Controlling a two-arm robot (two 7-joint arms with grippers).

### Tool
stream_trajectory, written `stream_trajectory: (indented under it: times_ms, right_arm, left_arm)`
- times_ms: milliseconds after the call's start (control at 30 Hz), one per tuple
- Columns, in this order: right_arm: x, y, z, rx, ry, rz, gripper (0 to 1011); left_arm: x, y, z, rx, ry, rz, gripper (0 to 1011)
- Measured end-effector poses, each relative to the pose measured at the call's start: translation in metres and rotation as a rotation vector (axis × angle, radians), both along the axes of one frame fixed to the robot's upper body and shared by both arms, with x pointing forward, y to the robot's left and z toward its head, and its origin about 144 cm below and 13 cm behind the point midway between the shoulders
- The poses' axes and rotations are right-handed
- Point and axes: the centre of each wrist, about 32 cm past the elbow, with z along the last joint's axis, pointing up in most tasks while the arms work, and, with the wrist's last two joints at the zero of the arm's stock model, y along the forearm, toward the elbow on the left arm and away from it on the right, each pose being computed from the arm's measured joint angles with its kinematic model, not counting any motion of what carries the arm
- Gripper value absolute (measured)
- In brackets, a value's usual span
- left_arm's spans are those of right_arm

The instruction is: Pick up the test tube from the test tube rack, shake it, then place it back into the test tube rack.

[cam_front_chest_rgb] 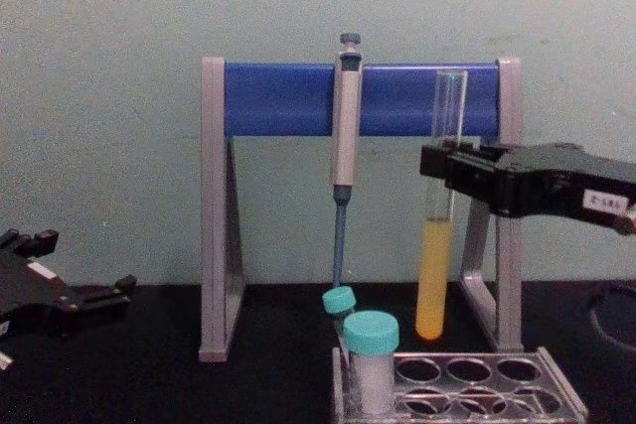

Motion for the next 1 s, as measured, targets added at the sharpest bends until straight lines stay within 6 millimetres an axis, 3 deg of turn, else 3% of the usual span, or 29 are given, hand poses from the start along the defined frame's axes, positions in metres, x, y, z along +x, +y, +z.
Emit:
stream_trajectory:
  times_ms: [400,1000]
  right_arm:
    - [0.014,-0.003,0.001,0.004,-0.015,-0.072,228]
    - [0.004,-0.017,0.002,-0.027,-0.016,-0.116,229]
  left_arm:
    - [0.0,0.0,0.0,0.0,0.0,0.0,1001]
    - [0.0,0.0,0.0,0.0,0.0,0.0,1001]
